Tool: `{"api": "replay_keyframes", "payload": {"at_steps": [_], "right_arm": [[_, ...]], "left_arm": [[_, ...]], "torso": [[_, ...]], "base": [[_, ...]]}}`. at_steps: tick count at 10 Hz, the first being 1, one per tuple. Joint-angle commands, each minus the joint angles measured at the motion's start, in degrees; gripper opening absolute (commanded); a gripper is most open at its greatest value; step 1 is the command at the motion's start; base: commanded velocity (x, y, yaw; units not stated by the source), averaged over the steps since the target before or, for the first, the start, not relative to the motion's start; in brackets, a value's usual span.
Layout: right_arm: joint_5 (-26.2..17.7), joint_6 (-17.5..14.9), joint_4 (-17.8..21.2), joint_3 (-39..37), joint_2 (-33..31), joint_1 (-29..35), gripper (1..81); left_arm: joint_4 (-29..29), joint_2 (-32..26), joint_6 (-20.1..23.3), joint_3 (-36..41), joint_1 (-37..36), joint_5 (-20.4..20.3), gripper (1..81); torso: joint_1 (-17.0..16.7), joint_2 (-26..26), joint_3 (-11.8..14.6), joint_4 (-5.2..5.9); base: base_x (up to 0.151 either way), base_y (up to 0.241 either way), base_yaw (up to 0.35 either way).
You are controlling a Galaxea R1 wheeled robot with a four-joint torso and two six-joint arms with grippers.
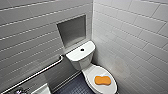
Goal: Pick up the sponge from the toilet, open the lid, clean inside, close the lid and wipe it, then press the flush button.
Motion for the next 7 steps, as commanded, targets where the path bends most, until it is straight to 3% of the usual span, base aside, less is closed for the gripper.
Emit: {"api": "replay_keyframes", "payload": {"at_steps": [1,3,7], "right_arm": [[2.4,4.72,4.04,18.2,-15.21,7.44,81.1],[1.87,4.72,4.83,18.82,-16.27,11.49,81.1],[0.2,4.72,8.34,17.41,-16.44,19.4,81.1]], "left_arm": [[0.45,-0.12,0.36,0.24,2.08,4.54,81.1],[0.36,-0.12,0.36,0.24,2.35,4.54,81.1],[0.27,0.58,0.36,0.24,2.52,4.54,81.1]], "torso": [[3.69,-5.71,0.0,0.0],[4.56,-7.15,0.0,0.0],[9.79,-15.57,0.0,0.0]], "base": [[0.0,0.0,0.0],[0.0,0.0,0.0],[0.0,0.0,0.0]]}}
